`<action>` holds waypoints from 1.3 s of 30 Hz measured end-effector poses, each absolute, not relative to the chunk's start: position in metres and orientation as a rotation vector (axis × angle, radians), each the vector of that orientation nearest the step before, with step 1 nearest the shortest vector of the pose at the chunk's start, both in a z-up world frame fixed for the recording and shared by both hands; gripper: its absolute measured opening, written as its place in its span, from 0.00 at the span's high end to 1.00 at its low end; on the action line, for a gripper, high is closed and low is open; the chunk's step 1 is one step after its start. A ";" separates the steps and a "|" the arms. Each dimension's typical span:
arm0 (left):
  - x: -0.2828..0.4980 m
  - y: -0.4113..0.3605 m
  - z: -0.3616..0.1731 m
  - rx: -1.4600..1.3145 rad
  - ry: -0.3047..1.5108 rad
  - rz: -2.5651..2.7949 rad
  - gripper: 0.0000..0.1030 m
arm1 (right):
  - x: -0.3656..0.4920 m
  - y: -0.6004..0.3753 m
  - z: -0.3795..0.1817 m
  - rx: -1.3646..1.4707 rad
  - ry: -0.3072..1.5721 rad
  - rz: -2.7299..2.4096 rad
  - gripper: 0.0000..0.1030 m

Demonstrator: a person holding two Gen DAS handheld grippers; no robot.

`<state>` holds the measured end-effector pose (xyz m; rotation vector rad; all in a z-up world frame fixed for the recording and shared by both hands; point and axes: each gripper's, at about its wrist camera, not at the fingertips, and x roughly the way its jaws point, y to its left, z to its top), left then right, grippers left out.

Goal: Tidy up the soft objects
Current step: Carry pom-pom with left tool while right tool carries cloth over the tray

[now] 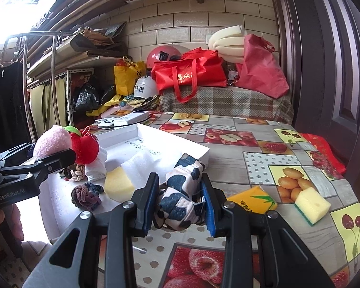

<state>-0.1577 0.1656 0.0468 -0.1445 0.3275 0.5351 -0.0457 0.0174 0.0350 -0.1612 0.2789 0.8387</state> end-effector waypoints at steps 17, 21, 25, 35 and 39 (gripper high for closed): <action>-0.166 0.192 0.044 -0.221 0.333 0.574 0.35 | -0.046 0.045 0.036 -0.169 0.286 0.869 0.67; -0.166 0.196 0.043 -0.239 0.341 0.570 0.35 | -0.042 0.051 0.037 -0.153 0.300 0.894 0.67; -0.163 0.202 0.041 -0.251 0.363 0.569 0.35 | -0.040 0.058 0.036 -0.146 0.310 0.911 0.67; -0.146 0.238 0.032 -0.313 0.472 0.564 0.34 | -0.043 0.100 0.032 -0.262 0.339 0.994 0.67; -0.134 0.245 0.028 -0.307 0.525 0.579 0.34 | -0.034 0.118 0.032 -0.277 0.363 0.999 0.67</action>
